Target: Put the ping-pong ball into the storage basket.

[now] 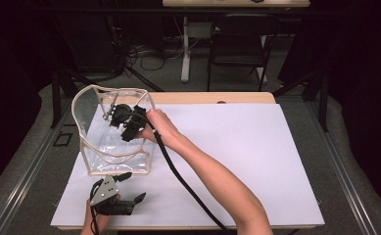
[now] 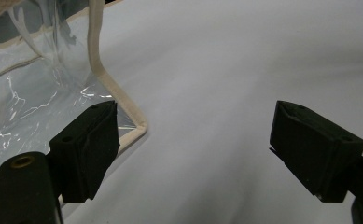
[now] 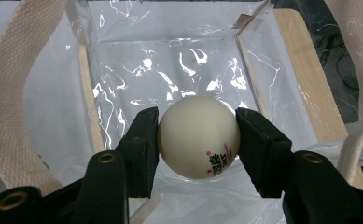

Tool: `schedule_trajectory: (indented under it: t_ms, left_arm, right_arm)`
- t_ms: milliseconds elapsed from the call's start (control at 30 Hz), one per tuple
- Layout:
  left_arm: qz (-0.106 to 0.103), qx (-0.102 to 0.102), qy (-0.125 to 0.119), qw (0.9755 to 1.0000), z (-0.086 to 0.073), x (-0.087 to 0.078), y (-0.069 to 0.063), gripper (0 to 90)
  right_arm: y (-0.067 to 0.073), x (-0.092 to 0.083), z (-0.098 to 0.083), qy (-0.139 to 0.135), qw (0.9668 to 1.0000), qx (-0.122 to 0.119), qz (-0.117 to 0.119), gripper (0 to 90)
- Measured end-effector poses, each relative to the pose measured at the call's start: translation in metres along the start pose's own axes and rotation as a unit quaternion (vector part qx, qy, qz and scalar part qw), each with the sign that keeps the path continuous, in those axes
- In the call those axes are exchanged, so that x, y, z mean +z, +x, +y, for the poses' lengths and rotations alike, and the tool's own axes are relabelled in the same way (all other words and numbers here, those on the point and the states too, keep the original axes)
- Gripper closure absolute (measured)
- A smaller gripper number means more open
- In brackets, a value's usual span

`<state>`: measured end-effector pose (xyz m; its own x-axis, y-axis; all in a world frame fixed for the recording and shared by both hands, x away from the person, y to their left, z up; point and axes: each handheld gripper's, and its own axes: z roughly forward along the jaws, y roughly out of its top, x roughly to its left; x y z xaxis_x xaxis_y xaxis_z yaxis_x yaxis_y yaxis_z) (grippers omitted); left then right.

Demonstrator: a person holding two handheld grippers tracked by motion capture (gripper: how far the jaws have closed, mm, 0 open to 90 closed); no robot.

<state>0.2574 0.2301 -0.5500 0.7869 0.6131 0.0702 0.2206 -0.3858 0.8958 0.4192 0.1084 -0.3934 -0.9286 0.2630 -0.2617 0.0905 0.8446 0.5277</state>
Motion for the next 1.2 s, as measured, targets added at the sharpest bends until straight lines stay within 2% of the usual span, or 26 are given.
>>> schedule_trajectory:
  t_ms: [233,433,667,767,933,1200]
  left_arm:
    - [0.000,0.002,0.001,1.0000,0.000,0.000,0.000,16.2]
    - [0.000,0.000,0.000,1.0000,0.000,0.000,0.000,16.2]
    - [-0.001,0.002,0.002,1.0000,0.000,0.000,0.000,16.2]
    - [-0.002,0.001,0.001,1.0000,0.000,0.000,0.000,16.2]
    - [-0.001,0.000,0.004,1.0000,0.001,0.001,0.000,16.2]
    - [0.000,-0.001,0.005,1.0000,0.001,0.003,-0.001,16.2]
  right_arm:
    - [0.000,0.002,0.000,0.004,1.0000,0.003,0.004,49.8]
    - [-0.001,0.002,-0.001,0.008,0.9998,0.016,0.008,37.9]
    - [-0.008,-0.010,-0.007,-0.023,0.9986,0.045,0.012,20.3]
    - [-0.012,-0.020,-0.011,-0.044,0.9973,0.057,0.012,15.7]
    - [-0.017,-0.035,-0.017,-0.066,0.9956,0.065,0.015,14.1]
    - [-0.024,-0.054,-0.030,-0.081,0.9935,0.079,0.011,12.4]
